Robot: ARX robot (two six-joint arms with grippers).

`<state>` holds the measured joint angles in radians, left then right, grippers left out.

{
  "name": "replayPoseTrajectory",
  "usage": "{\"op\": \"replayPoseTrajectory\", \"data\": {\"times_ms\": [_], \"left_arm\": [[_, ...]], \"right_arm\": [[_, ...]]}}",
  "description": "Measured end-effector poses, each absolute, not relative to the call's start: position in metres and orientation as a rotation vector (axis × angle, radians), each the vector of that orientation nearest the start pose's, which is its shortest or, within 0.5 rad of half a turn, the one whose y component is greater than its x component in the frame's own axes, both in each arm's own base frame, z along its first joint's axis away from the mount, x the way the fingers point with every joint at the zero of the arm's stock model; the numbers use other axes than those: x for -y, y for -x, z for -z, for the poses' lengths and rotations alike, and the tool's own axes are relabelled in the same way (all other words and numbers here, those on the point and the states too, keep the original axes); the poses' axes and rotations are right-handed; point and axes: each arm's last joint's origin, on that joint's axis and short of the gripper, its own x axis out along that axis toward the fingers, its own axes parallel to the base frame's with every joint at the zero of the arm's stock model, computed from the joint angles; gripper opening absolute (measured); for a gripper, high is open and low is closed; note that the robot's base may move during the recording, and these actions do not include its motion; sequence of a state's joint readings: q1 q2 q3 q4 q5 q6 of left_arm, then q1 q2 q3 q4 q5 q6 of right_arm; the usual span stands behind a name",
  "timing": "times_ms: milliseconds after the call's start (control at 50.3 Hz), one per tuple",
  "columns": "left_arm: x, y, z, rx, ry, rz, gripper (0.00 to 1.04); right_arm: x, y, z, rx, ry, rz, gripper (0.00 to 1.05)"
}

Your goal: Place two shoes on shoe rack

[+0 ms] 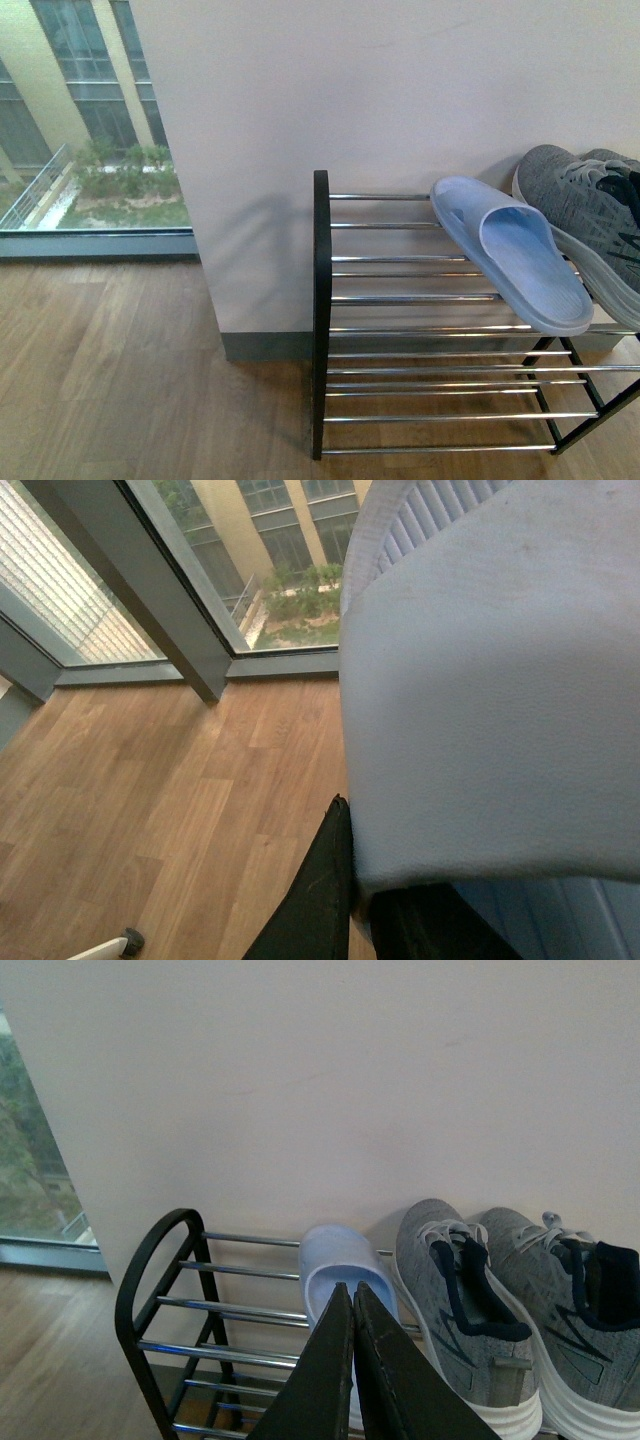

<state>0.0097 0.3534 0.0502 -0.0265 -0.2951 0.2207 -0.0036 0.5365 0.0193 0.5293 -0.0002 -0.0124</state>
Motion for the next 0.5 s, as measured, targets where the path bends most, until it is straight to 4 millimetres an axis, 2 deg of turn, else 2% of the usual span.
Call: {"op": "replayPoseTrajectory", "data": {"times_ms": [497], "left_arm": [[-0.010,-0.114,-0.148,-0.360,-0.264,-0.265,0.02]], "right_arm": [[0.000,-0.117,-0.173,0.021,0.012,0.004,0.01]]}}
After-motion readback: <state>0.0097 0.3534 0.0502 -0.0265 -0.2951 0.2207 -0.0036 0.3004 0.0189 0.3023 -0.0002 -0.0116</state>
